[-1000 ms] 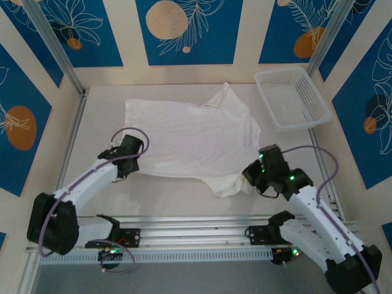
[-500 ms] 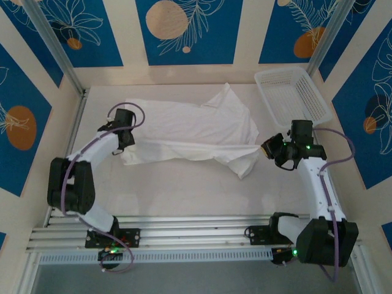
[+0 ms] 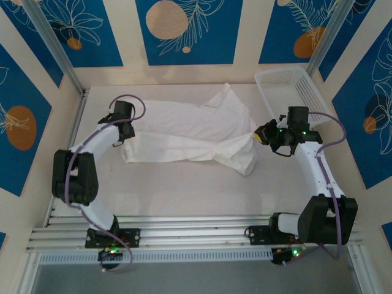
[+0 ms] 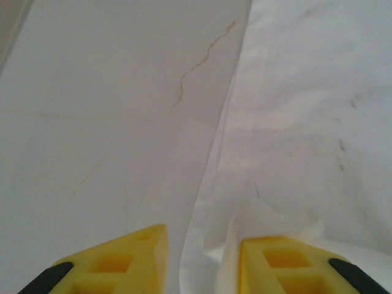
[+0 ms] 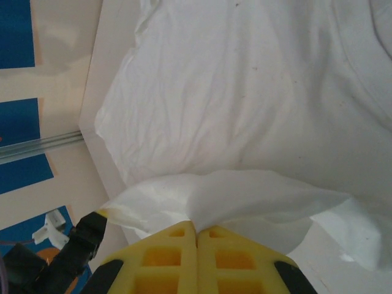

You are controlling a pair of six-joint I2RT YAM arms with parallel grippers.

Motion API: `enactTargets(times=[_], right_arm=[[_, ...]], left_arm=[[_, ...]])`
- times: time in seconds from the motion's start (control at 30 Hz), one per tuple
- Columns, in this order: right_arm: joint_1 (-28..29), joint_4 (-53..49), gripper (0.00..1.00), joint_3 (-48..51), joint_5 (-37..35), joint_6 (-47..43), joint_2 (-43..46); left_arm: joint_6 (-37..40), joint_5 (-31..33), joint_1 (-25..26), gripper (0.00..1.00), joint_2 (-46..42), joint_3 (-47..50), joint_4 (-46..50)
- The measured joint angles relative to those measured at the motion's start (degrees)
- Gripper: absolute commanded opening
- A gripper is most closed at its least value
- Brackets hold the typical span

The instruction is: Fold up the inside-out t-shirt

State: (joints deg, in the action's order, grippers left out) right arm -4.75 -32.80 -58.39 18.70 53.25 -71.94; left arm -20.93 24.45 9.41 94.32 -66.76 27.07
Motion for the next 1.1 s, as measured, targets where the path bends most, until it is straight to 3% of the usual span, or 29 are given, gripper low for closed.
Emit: enactTargets(times=[0.1, 0.23, 0.4, 0.73, 1.1], right_arm=[[0.87, 0.5, 0.0, 0.0, 0.02, 0.02, -0.24], [2.16, 0.68, 0.0, 0.0, 0.07, 0.04, -0.96], [2.99, 0.63, 0.0, -0.07, 0.44, 0.02, -1.81], [3.26, 0.42, 0.0, -0.37, 0.42, 0.02, -1.79], [2.27, -1.27, 0.0, -0.55, -0.5, 0.04, -0.35]], left_arm=[[-1.22, 0.81, 3.67, 0.39, -4.76, 3.26, 2.23], [-1.57, 0.13, 6.84, 0.41, -4.02, 5.68, 3.1], [-1.62, -3.54, 6.95, 0.39, 1.38, 5.81, 3.56], [-1.62, -1.46, 6.58, 0.35, 10.62, 1.2, 5.27], [-3.96, 0.28, 5.2, 0.07, 14.51, -2.84, 10.23]])
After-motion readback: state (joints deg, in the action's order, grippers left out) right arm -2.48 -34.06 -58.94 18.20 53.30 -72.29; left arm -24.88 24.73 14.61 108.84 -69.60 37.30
